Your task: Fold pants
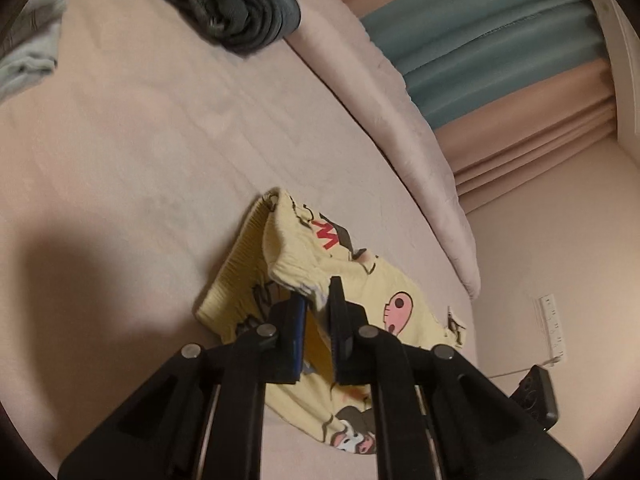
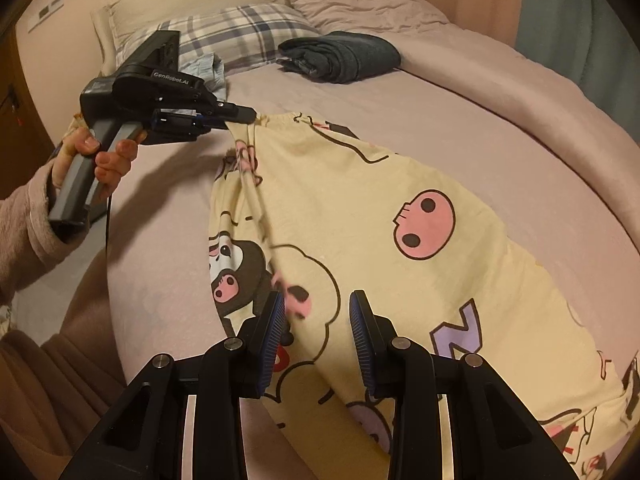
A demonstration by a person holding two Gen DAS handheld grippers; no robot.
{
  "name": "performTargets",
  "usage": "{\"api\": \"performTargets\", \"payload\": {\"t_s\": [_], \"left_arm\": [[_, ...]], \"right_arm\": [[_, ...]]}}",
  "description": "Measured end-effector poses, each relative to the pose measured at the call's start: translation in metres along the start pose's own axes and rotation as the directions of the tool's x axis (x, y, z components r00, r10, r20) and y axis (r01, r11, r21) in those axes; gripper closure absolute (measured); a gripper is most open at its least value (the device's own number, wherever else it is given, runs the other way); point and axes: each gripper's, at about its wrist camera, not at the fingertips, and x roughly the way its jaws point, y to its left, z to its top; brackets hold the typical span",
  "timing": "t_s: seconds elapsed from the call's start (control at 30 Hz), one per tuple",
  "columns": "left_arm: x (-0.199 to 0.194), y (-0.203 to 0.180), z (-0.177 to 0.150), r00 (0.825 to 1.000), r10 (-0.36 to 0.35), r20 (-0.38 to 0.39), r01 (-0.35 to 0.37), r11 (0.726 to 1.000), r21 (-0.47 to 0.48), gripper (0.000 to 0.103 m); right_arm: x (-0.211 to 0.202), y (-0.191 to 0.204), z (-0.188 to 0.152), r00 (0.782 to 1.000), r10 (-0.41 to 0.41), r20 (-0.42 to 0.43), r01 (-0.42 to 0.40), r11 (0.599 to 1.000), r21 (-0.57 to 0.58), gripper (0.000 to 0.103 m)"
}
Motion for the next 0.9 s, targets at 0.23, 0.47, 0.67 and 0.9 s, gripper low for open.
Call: {"api": "performTargets", "payload": {"t_s": [0.23, 0.47, 0.67, 0.9], "left_arm": [[0.012, 0.038, -0.016, 0.988, 0.097, -0.121, -0.102, 0.994, -0.033, 0.094], [-0.010, 0.003, -0.029, 0.943, 0.295, -0.154, -0.262, 0.944, 0.201, 0.049], [0.019, -0.089, -0.073, 0.929, 0.345, -0.135, -0.175, 0.731, 0.659, 0.048], [0.104, -0.130, -0.137, 0.860, 0.480, -0.173, 0.019, 0.308, 0.951, 0.051]], "right_arm": [[0.010, -0.003, -0.016, 0.997, 0.034, -0.071, -0.031, 0.998, 0.050, 0.069], [-0.031, -0.026, -0.046, 0.997, -0.006, -0.074, 0.016, 0.992, 0.127, 0.069], [-0.049, -0.018, -0.069, 0.963, -0.238, -0.127, 0.223, 0.967, -0.123, 0.069], [-0.019, 0.018, -0.081, 0.931, -0.354, -0.090, 0.287, 0.860, -0.421, 0.069]]}}
